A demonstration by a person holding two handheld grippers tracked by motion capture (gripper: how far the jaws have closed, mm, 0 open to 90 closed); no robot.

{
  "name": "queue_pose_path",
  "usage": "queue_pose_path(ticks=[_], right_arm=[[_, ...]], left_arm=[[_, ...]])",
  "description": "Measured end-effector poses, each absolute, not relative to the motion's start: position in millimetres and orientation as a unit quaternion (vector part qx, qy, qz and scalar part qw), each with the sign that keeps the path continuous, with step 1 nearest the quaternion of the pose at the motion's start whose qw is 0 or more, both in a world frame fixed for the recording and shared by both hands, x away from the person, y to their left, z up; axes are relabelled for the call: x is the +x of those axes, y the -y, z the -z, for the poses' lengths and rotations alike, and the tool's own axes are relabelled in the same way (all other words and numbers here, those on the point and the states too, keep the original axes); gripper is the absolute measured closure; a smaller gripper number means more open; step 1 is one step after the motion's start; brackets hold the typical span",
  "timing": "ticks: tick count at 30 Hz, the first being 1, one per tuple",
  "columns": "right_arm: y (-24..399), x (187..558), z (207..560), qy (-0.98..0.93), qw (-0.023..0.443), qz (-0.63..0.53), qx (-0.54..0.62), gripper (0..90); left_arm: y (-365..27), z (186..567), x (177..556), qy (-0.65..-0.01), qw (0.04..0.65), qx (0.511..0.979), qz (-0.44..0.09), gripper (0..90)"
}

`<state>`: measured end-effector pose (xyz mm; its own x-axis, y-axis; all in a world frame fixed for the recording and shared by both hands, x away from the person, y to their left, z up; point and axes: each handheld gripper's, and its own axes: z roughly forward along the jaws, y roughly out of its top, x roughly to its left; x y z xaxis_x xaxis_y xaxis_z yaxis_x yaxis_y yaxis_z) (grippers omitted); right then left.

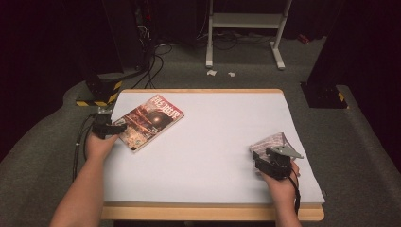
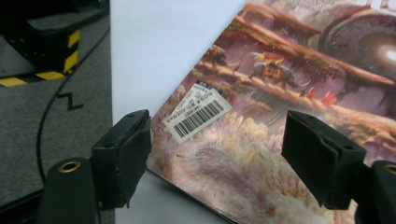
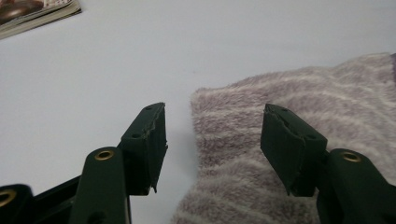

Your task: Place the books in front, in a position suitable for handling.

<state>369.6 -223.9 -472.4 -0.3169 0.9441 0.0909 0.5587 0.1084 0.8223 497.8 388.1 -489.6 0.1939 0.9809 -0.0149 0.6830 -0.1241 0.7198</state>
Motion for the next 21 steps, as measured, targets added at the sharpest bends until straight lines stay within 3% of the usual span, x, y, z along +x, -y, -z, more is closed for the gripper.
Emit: queue_pose_path(ticks=[9,11,13,21], right_arm=[[216.8,368.2,473.5,-0.71,0.234,-0.401,0.529,40.7],[216.2,368.5,474.4,-0.711,0.232,-0.4,0.53,40.7],[215.9,368.4,474.5,-0.712,0.232,-0.399,0.529,40.7],[214.4,367.0,473.5,-0.713,0.233,-0.4,0.528,40.8]], left_arm=[[-391.6,496.8,497.2,-0.602,0.3,0.7,-0.239,20.4],[-388.5,496.7,493.9,-0.584,0.311,0.71,-0.242,27.3],[-387.3,496.8,494.2,-0.582,0.31,0.712,-0.241,27.9],[-392.2,496.9,501.0,-0.59,0.305,0.708,-0.238,21.5]])
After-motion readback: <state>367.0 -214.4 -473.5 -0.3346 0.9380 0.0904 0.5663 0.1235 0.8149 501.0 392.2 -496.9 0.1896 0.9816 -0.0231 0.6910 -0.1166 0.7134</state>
